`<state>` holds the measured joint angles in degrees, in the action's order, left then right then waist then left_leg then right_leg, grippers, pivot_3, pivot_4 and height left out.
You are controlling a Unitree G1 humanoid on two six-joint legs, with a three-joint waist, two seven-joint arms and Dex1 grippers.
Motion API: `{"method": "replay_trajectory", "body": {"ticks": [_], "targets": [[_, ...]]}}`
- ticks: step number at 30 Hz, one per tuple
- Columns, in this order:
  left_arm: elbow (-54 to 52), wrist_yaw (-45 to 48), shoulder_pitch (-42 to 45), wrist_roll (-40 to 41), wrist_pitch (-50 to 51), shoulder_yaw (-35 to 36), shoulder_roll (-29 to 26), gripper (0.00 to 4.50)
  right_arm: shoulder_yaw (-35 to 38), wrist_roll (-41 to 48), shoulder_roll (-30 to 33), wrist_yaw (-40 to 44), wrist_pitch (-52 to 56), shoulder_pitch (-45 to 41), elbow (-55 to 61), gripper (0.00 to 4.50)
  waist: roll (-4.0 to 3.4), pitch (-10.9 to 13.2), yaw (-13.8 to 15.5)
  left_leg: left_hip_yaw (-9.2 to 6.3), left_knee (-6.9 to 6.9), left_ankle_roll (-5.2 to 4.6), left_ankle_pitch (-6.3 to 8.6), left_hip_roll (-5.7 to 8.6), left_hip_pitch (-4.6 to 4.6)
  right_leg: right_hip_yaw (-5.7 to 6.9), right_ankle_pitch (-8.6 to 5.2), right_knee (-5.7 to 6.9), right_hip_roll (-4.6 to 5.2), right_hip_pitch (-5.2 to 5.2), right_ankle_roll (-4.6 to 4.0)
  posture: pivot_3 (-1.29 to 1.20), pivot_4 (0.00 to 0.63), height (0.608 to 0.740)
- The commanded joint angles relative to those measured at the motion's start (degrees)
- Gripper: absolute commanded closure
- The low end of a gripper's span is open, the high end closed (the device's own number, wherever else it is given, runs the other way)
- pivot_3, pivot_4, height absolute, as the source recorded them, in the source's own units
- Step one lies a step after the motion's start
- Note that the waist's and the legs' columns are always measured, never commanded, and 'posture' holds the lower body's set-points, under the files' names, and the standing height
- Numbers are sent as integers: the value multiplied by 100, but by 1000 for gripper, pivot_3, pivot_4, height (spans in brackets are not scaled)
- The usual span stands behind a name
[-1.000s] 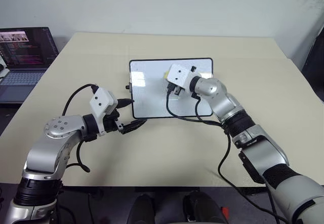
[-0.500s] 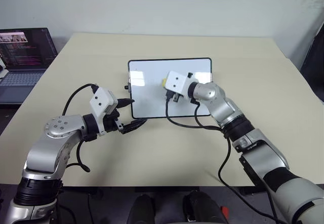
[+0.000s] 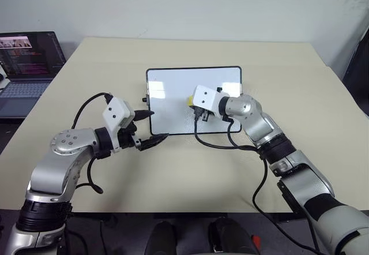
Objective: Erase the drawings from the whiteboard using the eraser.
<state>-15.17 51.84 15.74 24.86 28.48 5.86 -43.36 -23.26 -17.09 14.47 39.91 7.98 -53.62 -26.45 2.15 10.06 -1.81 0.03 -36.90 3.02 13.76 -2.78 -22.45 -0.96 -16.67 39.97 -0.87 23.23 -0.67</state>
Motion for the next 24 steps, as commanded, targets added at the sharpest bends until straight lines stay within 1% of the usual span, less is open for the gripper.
{"method": "replay_trajectory", "body": {"ticks": [1,4,7,9,12,17,20,24], "targets": [[-48,40,124,46,-61,-2,9,0,153,-3,110,-39,248,66,83,3398,0,0,0,0,0,0,0,0,0,0,0,0,0,0,0,0,150,740],[-5,94,182,46,-108,-72,38,0,472,350,36,-20,503,128,578,3398,-1,1,7,0,1,0,0,0,-6,0,-1,-2,0,2,1,0,150,740],[105,180,344,3,-202,-217,106,0,917,825,90,88,1069,440,1543,3398,-2,2,24,-4,1,1,1,-1,-25,2,0,-6,1,14,0,0,150,740],[193,227,487,-18,-253,-286,163,0,1149,1084,217,194,1548,809,2367,3398,-2,2,32,-7,2,3,2,-1,-39,6,9,-8,4,24,-15,0,150,740],[275,291,654,-35,-300,-395,221,0,1355,1304,506,283,2199,1431,3529,3398,-3,2,36,-10,5,9,8,-1,-51,9,4,-20,4,27,-9,0,150,740],[479,513,926,-135,-465,-669,322,0,1598,1538,975,165,3155,2789,5101,3398,-3,3,30,-3,23,15,18,4,-54,5,1,-54,3,26,-4,0,150,740],[606,627,1108,-151,-527,-773,388,0,1603,1525,1052,-53,3387,3233,5485,3398,-4,4,-13,1,26,16,21,6,-52,0,-1,-59,1,27,0,0,150,740],[787,749,1256,-207,-638,-845,425,0,1492,1409,1070,-336,3459,3406,5607,3398,-4,4,-19,2,22,16,20,9,-44,2,-15,-49,-10,26,23,0,150,740]]}}
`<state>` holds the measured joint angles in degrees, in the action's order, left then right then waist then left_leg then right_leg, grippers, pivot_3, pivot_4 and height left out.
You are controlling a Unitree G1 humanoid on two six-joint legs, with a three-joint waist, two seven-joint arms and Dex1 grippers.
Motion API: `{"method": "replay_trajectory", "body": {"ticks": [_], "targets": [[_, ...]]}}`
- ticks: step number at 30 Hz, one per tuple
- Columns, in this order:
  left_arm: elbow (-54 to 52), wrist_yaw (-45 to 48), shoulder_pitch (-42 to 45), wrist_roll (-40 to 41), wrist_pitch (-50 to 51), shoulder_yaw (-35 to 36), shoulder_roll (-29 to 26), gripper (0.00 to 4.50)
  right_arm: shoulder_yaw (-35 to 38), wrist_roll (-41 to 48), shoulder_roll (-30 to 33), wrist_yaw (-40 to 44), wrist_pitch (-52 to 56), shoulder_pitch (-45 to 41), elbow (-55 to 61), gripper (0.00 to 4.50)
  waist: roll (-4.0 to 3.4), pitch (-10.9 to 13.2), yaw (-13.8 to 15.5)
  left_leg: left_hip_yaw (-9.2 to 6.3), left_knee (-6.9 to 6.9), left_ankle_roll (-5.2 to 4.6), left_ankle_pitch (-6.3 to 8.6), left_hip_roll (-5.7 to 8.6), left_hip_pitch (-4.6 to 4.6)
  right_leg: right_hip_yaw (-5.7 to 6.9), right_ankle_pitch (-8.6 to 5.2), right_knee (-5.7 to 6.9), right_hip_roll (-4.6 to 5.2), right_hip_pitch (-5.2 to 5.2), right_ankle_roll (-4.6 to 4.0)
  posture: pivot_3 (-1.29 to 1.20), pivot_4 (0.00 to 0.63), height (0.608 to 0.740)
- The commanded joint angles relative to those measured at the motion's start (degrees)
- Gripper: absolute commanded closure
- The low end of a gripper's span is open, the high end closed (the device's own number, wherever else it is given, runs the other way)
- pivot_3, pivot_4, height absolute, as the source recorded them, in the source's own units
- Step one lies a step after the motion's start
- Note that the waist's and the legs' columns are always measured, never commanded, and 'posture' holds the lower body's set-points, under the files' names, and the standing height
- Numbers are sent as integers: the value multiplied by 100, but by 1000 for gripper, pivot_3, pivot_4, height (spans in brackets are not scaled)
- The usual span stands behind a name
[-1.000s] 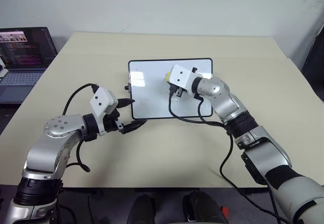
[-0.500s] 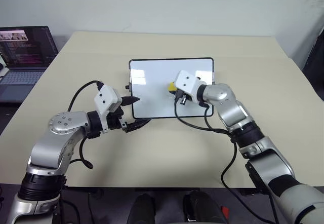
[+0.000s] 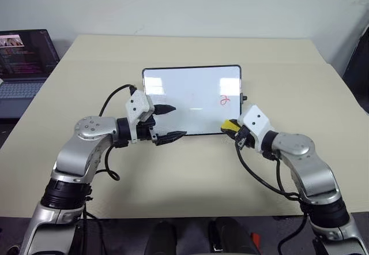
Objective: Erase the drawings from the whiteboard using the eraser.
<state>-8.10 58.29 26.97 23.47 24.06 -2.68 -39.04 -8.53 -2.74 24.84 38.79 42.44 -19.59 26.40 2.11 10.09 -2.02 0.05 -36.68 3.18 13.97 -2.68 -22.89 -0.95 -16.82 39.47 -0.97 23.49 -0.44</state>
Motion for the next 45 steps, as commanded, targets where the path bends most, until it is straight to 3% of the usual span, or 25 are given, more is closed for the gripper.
{"method": "replay_trajectory", "body": {"ticks": [1,18,35,45], "targets": [[114,129,147,-93,-239,-6,-9,0,5,-28,9,-287,23,14,330,3398,0,0,3,0,0,0,0,0,2,0,0,3,-1,0,0,0,150,740],[127,35,-32,-269,-361,74,-9,0,60,-64,-622,-1334,-776,-755,-796,3398,0,0,21,0,-2,0,0,0,-4,1,7,-1,0,0,-13,0,150,740],[127,-59,-29,-248,-408,47,73,0,320,-125,-743,-2012,-1751,-1552,-2380,3398,0,0,25,4,-7,0,0,0,-4,-3,15,4,1,-1,-25,0,150,740],[170,-19,-6,-268,-432,9,110,0,-291,-200,-411,-1278,-1393,-1115,-2247,3398,1,-1,15,6,-19,-1,0,0,2,-6,14,19,1,-4,-25,0,150,740]]}}
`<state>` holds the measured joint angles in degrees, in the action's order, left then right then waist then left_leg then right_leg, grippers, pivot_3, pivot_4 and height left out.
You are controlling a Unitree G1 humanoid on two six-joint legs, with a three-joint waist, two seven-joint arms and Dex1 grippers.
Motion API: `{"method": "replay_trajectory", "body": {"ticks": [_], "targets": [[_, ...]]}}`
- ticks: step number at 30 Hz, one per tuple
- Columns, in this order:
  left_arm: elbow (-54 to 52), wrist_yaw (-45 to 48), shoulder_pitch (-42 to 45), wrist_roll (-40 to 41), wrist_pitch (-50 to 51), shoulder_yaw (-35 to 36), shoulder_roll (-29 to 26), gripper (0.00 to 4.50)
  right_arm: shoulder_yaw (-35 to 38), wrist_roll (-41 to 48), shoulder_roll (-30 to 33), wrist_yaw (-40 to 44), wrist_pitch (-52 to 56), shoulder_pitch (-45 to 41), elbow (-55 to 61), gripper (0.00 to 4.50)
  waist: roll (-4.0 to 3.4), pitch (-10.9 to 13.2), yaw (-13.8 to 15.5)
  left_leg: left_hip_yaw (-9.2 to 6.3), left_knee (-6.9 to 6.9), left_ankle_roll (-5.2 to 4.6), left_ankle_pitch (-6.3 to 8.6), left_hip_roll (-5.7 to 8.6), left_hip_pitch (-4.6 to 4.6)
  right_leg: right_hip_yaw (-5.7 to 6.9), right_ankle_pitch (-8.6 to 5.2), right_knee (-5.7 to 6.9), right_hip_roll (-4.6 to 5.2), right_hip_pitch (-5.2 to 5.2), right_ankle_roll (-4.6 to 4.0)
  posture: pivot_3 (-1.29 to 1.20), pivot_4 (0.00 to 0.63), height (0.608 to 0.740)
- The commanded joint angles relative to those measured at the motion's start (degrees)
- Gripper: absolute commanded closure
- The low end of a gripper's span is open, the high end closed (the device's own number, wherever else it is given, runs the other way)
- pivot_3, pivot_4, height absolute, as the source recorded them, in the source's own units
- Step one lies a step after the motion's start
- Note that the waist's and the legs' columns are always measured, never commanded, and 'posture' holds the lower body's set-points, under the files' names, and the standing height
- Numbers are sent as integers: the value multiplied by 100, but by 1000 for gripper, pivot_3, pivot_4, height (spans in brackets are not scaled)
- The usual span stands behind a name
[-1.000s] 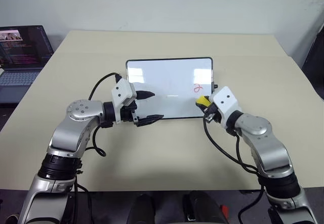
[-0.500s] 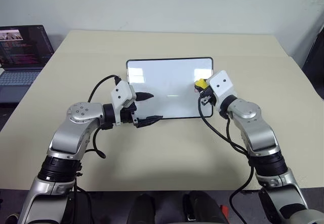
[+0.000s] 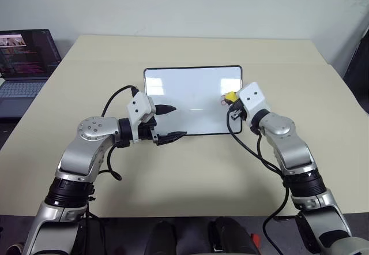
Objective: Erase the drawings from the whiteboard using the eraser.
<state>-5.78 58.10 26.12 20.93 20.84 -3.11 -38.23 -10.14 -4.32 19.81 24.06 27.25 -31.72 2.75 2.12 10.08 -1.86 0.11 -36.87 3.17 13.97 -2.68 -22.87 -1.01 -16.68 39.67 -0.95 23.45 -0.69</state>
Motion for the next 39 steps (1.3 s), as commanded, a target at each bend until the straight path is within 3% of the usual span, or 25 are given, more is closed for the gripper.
{"method": "replay_trajectory", "body": {"ticks": [1,8,20,29,39], "targets": [[-56,7,84,-15,-114,46,35,0,-131,-64,100,179,109,88,121,3398,1,-1,0,0,-3,0,0,1,2,0,0,4,0,-1,1,0,150,740],[-4,27,139,-29,-138,20,76,0,169,-343,36,-488,-284,-270,-131,3398,1,0,2,-1,-11,0,-2,2,10,0,-7,29,0,-3,12,0,150,740],[-28,6,110,-44,-109,57,108,0,-292,-149,373,606,279,155,234,3398,3,-2,-3,-1,-10,-1,-2,0,15,-1,-6,27,-1,-5,10,0,150,740],[-64,3,88,-35,-65,50,108,0,96,-368,34,-335,-461,-486,-279,3398,2,-1,3,-1,-11,0,-3,0,17,-1,-7,29,-3,-7,14,0,150,740],[-103,-26,59,-17,-37,70,117,0,-373,-305,248,535,-7,-187,-140,3398,3,-2,10,-3,-5,-1,-1,-1,0,1,0,9,0,-1,-1,0,150,740]]}}
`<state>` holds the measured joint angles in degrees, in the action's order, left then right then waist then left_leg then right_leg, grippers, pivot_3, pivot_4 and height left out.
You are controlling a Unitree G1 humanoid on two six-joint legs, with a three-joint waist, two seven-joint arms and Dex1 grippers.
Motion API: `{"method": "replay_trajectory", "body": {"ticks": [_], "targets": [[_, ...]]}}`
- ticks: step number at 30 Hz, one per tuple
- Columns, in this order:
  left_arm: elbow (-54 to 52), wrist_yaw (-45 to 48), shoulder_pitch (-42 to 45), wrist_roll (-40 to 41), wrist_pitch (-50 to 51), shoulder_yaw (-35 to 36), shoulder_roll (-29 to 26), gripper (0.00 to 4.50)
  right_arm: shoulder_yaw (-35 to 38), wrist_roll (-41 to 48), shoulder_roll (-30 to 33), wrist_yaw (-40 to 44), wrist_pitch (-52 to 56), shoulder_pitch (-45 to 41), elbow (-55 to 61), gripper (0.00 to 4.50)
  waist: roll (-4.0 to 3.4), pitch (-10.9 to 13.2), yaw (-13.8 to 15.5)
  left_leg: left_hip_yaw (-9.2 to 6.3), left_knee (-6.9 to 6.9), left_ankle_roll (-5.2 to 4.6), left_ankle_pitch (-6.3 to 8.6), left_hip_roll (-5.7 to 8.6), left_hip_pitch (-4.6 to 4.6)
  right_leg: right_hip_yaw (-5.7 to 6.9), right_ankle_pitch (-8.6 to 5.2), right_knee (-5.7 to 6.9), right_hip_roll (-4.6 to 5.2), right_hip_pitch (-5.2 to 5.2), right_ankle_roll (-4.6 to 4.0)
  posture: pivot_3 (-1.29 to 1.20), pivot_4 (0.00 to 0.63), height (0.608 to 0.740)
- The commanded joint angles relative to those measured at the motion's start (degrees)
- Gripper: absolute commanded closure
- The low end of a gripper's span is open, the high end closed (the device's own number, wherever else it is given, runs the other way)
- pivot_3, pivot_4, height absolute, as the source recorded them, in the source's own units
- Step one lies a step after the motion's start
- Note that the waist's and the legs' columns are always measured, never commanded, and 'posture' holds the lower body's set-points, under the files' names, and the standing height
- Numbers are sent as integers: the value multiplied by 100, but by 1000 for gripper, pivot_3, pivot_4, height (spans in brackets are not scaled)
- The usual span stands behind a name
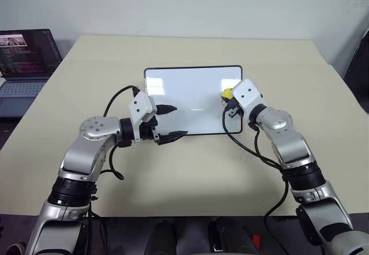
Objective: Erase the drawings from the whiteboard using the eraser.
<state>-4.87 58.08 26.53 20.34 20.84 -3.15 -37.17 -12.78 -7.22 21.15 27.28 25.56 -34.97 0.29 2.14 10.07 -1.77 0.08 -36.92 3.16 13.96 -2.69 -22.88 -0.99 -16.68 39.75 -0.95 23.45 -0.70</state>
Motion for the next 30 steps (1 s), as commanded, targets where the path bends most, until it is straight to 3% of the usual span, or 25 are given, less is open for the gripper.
{"method": "replay_trajectory", "body": {"ticks": [1,8,18,26,30], "targets": [[-201,-27,14,44,-33,77,9,0,-118,-31,130,235,173,158,126,3398,0,0,-3,0,-2,0,0,0,2,0,0,3,0,-1,0,0,150,740],[-248,-30,-21,64,0,98,-7,0,259,-234,-3,-539,-350,-268,-287,3398,0,0,-7,2,-6,-1,-3,2,15,-2,-8,22,-1,-2,15,0,150,740],[-262,-29,-51,65,6,105,-11,0,-204,25,271,581,310,194,166,3398,1,0,-10,1,-4,-1,-2,0,10,0,1,14,-1,-2,-1,0,150,740],[-293,-23,-81,71,17,98,-13,0,139,-317,-11,-447,-393,-326,-302,3398,0,0,-16,4,-7,-2,-5,1,22,-4,-8,22,-1,-8,18,0,150,740],[-324,-19,-103,81,28,112,-24,0,175,-286,-95,-554,-574,-522,-527,3398,0,0,-6,2,-5,-2,-5,1,18,-2,-6,19,-1,-8,14,0,150,740]]}}
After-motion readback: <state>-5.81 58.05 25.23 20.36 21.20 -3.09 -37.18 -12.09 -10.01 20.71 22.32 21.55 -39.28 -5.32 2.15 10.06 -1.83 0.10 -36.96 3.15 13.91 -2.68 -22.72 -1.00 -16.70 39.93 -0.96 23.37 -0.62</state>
